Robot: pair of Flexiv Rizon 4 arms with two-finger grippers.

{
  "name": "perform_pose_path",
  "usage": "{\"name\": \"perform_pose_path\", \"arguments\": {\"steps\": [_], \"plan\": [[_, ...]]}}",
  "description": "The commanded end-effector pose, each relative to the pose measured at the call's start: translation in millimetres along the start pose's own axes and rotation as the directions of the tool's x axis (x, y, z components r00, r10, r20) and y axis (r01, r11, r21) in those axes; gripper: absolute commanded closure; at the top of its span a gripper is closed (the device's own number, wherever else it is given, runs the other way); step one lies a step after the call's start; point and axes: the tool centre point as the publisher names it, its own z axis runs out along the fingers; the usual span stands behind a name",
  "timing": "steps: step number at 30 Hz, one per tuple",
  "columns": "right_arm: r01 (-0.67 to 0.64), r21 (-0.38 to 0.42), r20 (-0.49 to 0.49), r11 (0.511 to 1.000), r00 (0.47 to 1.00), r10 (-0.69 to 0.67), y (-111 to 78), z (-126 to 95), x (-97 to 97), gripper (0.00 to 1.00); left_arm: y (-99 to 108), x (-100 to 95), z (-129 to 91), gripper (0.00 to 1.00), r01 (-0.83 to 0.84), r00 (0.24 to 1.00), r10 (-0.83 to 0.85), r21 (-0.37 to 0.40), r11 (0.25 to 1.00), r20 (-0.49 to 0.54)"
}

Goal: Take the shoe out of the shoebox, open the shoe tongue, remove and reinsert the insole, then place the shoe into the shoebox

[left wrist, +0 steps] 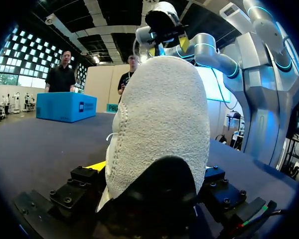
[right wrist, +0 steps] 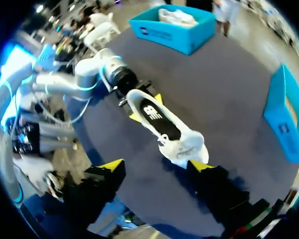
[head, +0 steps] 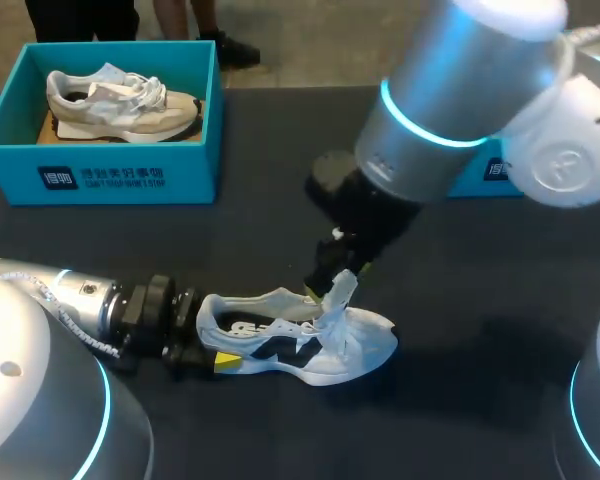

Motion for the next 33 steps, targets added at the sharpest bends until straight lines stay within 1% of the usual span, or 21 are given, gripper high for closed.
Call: {"name": "perform_pose_path", "arguments": {"steps": [1, 2, 17, 18, 19, 20, 24, 27, 29, 33], "plan": [[0.495, 0.068, 0.063, 0.866, 0.864, -0.499, 22.7, 5, 15.8, 1.0, 2, -0.4, 1, 1.0, 0.001, 1.0, -0.001, 0.0, 1.0, 0.002], [0.544, 0.093, 0.062, 0.834, 0.833, -0.55, 23.4, 7, 18.3, 1.0, 2, -0.4, 1, 1.0, 0.001, 1.0, -0.001, 0.0, 1.0, 0.002], [0.544, 0.093, 0.062, 0.834, 0.833, -0.55, 23.4, 7, 18.3, 1.0, 2, -0.4, 1, 1.0, 0.001, 1.0, -0.001, 0.0, 1.0, 0.002], [0.556, 0.097, 0.057, 0.826, 0.825, -0.562, 26.7, 11, 18.1, 1.0, 2, -0.4, 1, 1.0, 0.001, 1.0, -0.001, 0.0, 1.0, 0.002], [0.575, 0.093, 0.07, 0.813, 0.81, -0.582, 29.0, 15, 18.0, 1.0, 2, -0.4, 1, 1.0, 0.001, 1.0, -0.001, 0.0, 1.0, 0.002], [0.583, 0.108, 0.09, 0.805, 0.801, -0.592, 31.8, 19, 17.8, 1.0, 2, -0.4, 1, 1.0, 0.001, 1.0, -0.001, 0.0, 1.0, 0.002], [0.622, 0.126, 0.097, 0.773, 0.768, -0.633, 40.1, 36, 14.8, 1.0, 2, -0.4, 1, 1.0, 0.001, 1.0, -0.001, 0.0, 1.0, 0.002], [0.65, 0.144, 0.117, 0.746, 0.738, -0.665, 46.5, 45, 17.5, 1.0, 2, -0.4, 1, 1.0, 0.001, 1.0, -0.001, 0.0, 1.0, 0.002], [0.647, 0.158, 0.122, 0.746, 0.737, -0.665, 50.4, 51, 18.7, 1.0, 2, -0.4, 1, 1.0, 0.001, 1.0, -0.001, 0.0, 1.0, 0.002], [0.647, 0.158, 0.122, 0.746, 0.737, -0.665, 50.4, 51, 18.7, 1.0, 2, -0.4, 1, 1.0, 0.001, 1.0, -0.001, 0.0, 1.0, 0.002]]}}
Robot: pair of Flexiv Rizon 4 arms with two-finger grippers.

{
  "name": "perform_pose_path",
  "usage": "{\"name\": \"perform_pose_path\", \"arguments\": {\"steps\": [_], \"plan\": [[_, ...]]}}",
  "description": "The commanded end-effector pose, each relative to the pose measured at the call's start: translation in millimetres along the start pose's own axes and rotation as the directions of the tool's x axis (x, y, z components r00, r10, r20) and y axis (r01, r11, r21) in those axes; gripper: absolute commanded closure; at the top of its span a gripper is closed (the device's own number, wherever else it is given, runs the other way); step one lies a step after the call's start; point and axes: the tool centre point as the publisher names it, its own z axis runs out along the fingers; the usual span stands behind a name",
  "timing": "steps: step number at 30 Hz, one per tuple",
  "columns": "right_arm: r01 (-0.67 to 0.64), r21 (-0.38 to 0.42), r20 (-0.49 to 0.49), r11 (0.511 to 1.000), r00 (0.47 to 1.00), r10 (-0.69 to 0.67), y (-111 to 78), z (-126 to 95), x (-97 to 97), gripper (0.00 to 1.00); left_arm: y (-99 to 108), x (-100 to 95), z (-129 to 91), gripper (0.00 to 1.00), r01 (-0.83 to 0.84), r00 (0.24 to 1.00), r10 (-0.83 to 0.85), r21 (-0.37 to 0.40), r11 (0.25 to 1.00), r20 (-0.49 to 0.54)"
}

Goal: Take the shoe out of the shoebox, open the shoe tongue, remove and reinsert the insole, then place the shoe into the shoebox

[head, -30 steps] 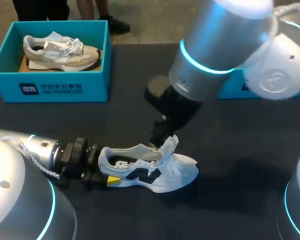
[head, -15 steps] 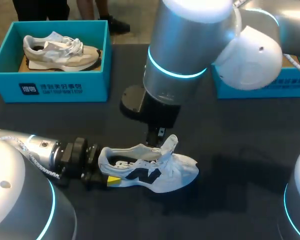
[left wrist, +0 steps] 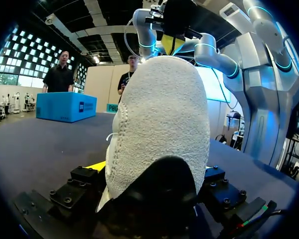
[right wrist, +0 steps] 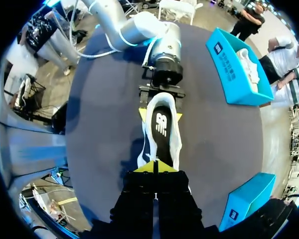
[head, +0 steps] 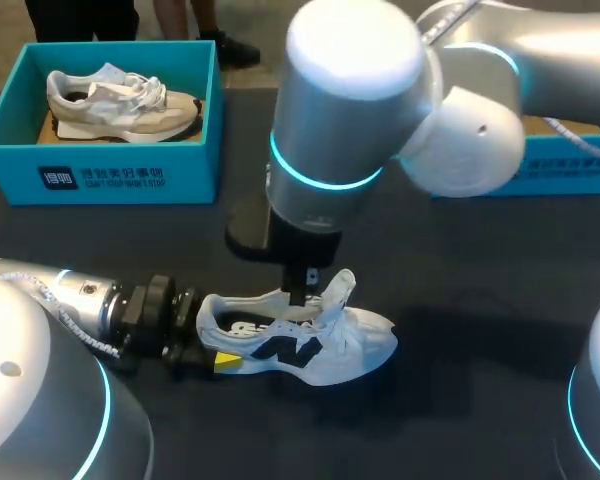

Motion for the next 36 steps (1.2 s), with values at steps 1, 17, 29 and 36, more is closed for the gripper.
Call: {"name": "perform_pose_path", "arguments": {"steps": [1, 17, 29, 36], "plan": [[-0.002, 0.029, 0.0, 1.0, 1.0, 0.002, 13.8, 7, 0.5, 1.0, 2, -0.4, 1, 1.0, 0.001, 1.0, -0.001, 0.0, 1.0, 0.002], [0.064, 0.024, -0.02, 0.998, 0.998, -0.063, 38.4, 61, 0.6, 1.0, 2, -0.4, 1, 1.0, 0.001, 1.0, -0.001, 0.0, 1.0, 0.002], [0.106, 0.048, -0.01, 0.993, 0.994, -0.106, 52.3, 91, -6.8, 1.0, 2, -0.4, 1, 1.0, 0.001, 1.0, -0.001, 0.0, 1.0, 0.002], [0.1, 0.06, -0.027, 0.993, 0.995, -0.098, 46.6, 109, -7.7, 1.0, 2, -0.4, 1, 1.0, 0.001, 1.0, -0.001, 0.0, 1.0, 0.002]]}}
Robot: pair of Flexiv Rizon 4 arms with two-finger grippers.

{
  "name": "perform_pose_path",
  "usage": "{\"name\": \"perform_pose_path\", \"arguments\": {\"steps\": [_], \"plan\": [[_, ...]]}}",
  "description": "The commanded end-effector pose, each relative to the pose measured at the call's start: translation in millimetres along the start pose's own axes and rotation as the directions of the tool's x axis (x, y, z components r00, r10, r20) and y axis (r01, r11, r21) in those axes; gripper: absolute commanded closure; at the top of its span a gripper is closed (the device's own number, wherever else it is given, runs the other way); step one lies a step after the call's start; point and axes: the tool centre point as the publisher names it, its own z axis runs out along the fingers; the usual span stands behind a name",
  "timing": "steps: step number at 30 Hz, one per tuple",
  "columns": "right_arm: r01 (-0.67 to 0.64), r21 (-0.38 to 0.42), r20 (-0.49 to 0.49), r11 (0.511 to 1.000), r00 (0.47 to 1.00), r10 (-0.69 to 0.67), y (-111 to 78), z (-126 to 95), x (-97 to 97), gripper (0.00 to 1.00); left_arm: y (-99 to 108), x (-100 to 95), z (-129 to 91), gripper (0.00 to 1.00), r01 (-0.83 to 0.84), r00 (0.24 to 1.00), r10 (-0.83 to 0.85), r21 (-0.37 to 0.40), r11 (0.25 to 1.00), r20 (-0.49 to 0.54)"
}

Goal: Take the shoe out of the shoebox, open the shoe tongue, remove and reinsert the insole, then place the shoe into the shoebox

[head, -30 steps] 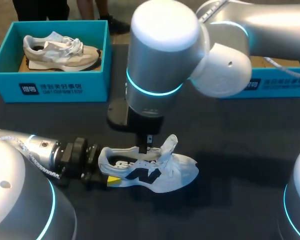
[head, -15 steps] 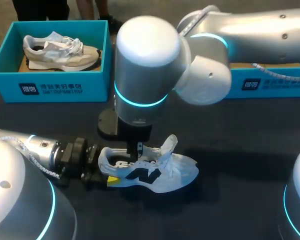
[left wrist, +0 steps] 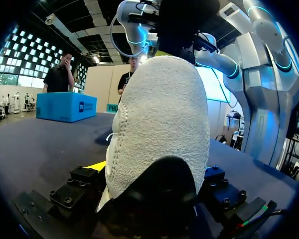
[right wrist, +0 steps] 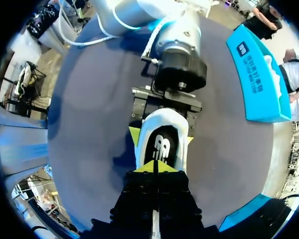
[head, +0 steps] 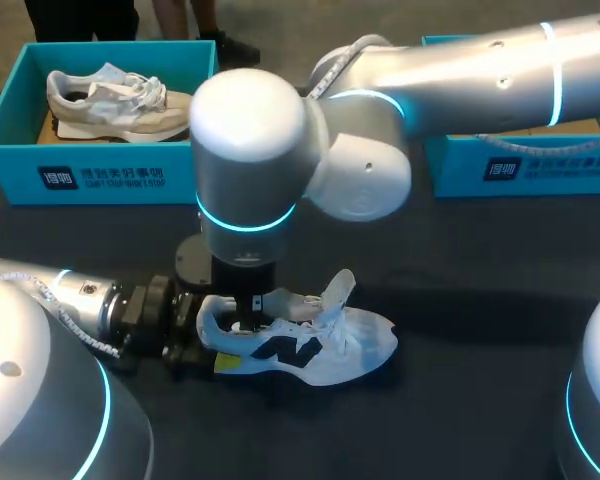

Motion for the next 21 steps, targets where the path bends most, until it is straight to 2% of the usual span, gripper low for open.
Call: {"name": "perform_pose_path", "arguments": {"steps": [1, 3, 8, 21], "plan": [[0.0, 0.006, 0.001, 1.0, 1.0, 0.0, -0.3, 16, -1.5, 1.0, 2, -0.4, 1, 1.0, 0.001, 1.0, -0.001, 0.0, 1.0, 0.002], [0.025, -0.019, 0.013, 1.0, 1.0, -0.025, -4.3, 20, -3.0, 1.0, 2, -0.4, 1, 1.0, 0.001, 1.0, -0.001, 0.0, 1.0, 0.002], [0.023, -0.016, 0.017, 1.0, 1.0, -0.023, -15.8, 32, -6.0, 1.0, 2, -0.4, 1, 1.0, 0.001, 1.0, -0.001, 0.0, 1.0, 0.002], [-0.072, 0.008, 0.012, 0.997, 0.997, 0.072, -42.8, 55, -15.9, 1.0, 2, -0.4, 1, 1.0, 0.001, 1.0, -0.001, 0.0, 1.0, 0.002]]}}
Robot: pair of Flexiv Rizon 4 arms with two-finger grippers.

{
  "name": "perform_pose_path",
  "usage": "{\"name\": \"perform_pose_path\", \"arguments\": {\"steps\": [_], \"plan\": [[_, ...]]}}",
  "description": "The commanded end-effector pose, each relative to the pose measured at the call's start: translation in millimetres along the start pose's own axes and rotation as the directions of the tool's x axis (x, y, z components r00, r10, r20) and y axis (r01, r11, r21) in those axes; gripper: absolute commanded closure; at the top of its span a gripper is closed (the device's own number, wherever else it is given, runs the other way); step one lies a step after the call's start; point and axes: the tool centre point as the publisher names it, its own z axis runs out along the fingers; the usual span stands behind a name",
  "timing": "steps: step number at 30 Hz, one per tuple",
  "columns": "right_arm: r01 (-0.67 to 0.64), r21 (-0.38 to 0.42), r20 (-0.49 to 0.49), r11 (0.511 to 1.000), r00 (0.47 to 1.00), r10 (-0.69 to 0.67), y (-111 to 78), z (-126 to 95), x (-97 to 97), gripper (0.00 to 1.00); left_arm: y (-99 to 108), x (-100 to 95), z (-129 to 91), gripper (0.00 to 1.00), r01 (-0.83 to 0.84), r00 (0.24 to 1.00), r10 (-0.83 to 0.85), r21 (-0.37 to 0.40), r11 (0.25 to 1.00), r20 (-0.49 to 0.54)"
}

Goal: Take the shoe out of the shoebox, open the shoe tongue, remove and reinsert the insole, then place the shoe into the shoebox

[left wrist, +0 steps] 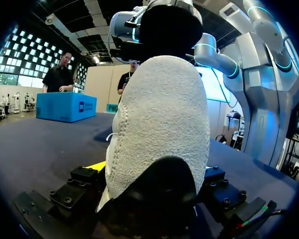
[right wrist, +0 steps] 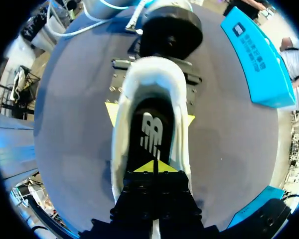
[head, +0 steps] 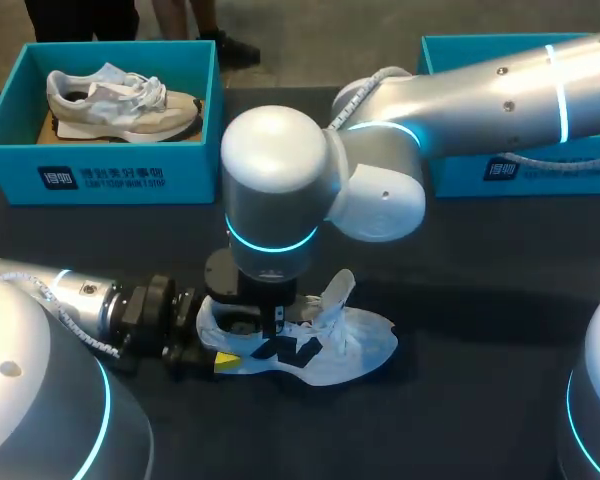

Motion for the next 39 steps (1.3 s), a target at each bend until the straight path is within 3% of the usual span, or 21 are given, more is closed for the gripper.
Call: {"name": "perform_pose_path", "arguments": {"steps": [1, 7, 21, 23, 26, 29, 39], "plan": [[-0.012, -0.007, -0.008, 1.0, 1.0, 0.012, -9.0, 9, -3.9, 1.0, 2, -0.4, 1, 1.0, 0.001, 1.0, -0.001, 0.0, 1.0, 0.002], [-0.052, 0.023, -0.001, 0.998, 0.999, 0.052, -18.9, 10, -3.7, 1.0, 2, -0.4, 1, 1.0, 0.001, 1.0, -0.001, 0.0, 1.0, 0.002], [-0.133, 0.001, 0.046, 0.991, 0.99, 0.133, -43.5, 10, 5.1, 1.0, 2, -0.4, 1, 1.0, 0.001, 1.0, -0.001, 0.0, 1.0, 0.002], [-0.136, 0.001, 0.047, 0.991, 0.99, 0.136, -45.3, 10, 4.9, 0.82, 2, -0.4, 1, 1.0, 0.001, 1.0, -0.001, 0.0, 1.0, 0.002], [-0.136, 0.001, 0.048, 0.991, 0.99, 0.136, -45.5, 11, 3.3, 0.7, 2, -0.4, 1, 1.0, 0.001, 1.0, -0.001, 0.0, 1.0, 0.002], [-0.131, 0.003, 0.05, 0.991, 0.99, 0.131, -44.2, 12, 0.0, 0.65, 2, -0.4, 1, 1.0, 0.001, 1.0, -0.001, 0.0, 1.0, 0.002], [-0.121, 0.01, -0.003, 0.993, 0.993, 0.121, -41.1, 31, -7.6, 0.66, 2, -0.4, 1, 1.0, 0.001, 1.0, -0.001, 0.0, 1.0, 0.002]]}}
